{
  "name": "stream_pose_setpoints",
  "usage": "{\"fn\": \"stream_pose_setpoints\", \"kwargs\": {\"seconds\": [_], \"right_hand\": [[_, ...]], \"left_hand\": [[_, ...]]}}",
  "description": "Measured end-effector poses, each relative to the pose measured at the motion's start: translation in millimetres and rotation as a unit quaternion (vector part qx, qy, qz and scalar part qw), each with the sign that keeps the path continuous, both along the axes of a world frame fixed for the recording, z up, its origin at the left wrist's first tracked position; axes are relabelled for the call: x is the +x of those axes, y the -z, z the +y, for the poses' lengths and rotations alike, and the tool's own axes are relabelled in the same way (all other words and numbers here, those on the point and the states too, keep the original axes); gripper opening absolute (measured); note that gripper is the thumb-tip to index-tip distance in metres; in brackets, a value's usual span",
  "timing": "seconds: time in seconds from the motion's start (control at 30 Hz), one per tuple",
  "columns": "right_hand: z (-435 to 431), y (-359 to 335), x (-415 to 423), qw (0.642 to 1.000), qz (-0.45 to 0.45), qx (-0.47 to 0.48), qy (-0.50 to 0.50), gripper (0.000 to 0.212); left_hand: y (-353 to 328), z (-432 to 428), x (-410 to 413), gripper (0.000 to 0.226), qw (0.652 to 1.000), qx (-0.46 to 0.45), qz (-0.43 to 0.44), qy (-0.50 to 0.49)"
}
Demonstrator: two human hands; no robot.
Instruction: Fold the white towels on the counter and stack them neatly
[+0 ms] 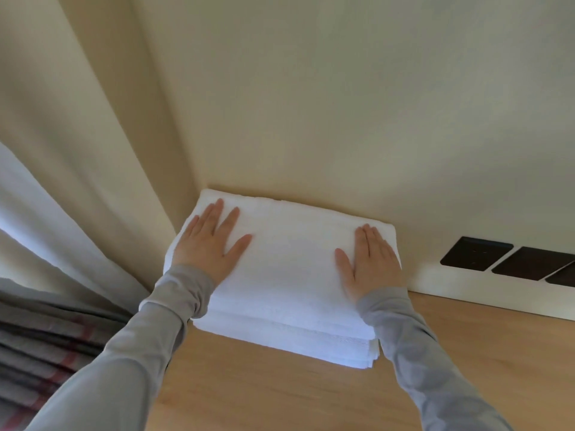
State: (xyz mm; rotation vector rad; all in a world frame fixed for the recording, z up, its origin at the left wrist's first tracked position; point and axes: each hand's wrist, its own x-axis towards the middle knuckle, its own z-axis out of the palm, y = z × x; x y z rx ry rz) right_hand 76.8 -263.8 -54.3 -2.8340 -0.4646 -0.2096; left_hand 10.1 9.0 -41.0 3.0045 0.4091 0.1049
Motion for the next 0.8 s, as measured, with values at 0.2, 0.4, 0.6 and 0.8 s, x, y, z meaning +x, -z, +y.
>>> {"fn": "stream_pose_setpoints", "kwargs": {"seconds": [0.2,0.4,0.6,0.8], "right_hand": [[0,8,4,1.000,0.009,-0.008,-0.001,0.066],[3,1,4,0.998,0.046,-0.034,0.001,0.067],[2,-22,8,0.988,0.124,-0.093,0.003,0.067],[10,-56,2,0.987,0.096,-0.125,0.030,0.057]], "left_hand": [[6,-1,1,0.071,1.000,0.000,0.016,-0.010],[0,0,2,0.068,0.998,0.022,0.050,0.004],[-17,9,-2,0.078,0.994,0.081,0.073,-0.028],[-52,43,-19,0.073,0.987,0.121,0.102,-0.032]]}}
